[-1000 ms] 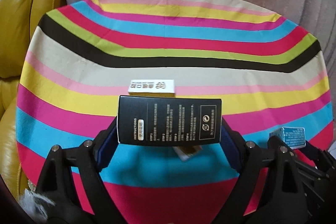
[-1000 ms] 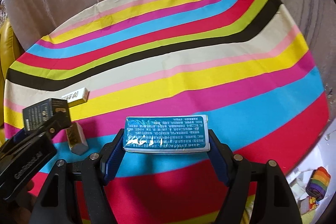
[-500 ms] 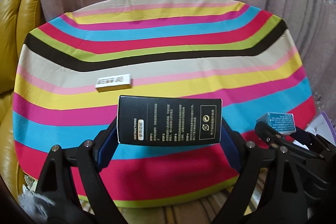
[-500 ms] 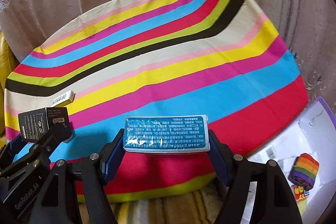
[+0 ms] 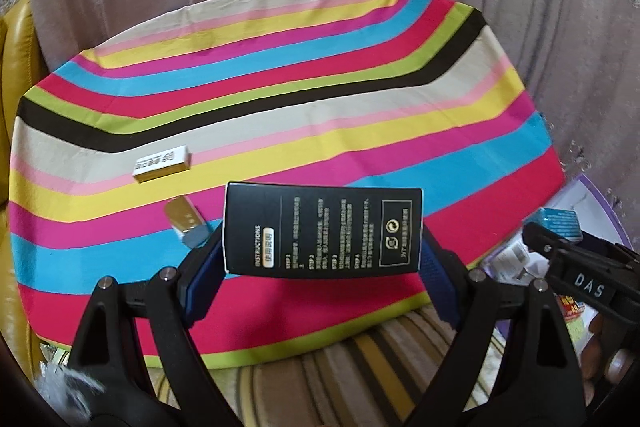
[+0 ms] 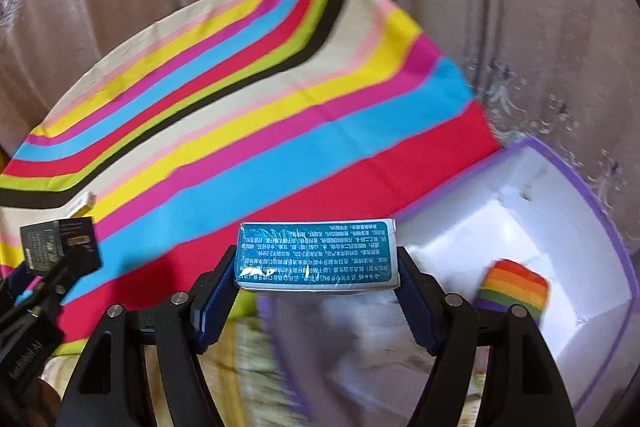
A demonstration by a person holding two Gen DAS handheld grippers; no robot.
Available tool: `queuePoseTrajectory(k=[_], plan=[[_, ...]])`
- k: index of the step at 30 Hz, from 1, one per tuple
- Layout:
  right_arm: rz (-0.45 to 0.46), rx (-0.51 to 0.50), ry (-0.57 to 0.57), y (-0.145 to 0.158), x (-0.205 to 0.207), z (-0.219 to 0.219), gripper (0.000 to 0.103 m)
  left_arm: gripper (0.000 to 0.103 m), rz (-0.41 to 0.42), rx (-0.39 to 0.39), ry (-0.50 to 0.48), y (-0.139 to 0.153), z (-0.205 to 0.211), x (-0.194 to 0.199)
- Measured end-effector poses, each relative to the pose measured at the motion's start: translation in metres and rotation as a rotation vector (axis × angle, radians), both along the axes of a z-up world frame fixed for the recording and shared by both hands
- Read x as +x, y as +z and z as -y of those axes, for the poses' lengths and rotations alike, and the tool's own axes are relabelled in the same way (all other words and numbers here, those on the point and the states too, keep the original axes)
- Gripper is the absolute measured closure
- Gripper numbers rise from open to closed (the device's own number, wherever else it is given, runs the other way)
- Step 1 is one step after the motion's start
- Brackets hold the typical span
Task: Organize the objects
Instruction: 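Carry the black box and blue tissue pack over the purple-rimmed box, then open both tools to drop the black box and tissue pack into the box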
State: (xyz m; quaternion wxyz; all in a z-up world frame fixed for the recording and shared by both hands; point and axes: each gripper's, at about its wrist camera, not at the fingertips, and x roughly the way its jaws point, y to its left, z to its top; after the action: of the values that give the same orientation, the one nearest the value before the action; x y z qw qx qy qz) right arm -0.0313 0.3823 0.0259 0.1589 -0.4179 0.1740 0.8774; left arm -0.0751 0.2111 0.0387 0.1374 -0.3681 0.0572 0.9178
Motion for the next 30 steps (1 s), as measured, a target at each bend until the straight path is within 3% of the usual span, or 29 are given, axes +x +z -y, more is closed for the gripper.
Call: queuePoseTrajectory(k=[4,16,20,22,30], plan=[[0.023,-0.042,-0.059,-0.008,0.023,-0.031,0.029,0.015,-0.002,-0.015,-0.055,0.001,-0.018,0.009],[0.046,-0.025,-0.196,-0.01,0.065,-0.085,0.029,0.014,0.002,-0.06,-0.307,0.004,-0.088,0.05],[0.052,-0.034,-0.222,-0.012,0.071,-0.094,0.027,0.012,0.045,0.017,-0.449,0.005,-0.104,0.064],[0.054,-0.034,-0.23,-0.011,0.074,-0.096,0.025,0.007,0.039,0.014,-0.506,0.006,-0.112,0.072],[0.052,-0.036,-0.245,-0.011,0.08,-0.1,0.022,0.004,0.043,0.057,-0.479,0.012,-0.102,0.069]])
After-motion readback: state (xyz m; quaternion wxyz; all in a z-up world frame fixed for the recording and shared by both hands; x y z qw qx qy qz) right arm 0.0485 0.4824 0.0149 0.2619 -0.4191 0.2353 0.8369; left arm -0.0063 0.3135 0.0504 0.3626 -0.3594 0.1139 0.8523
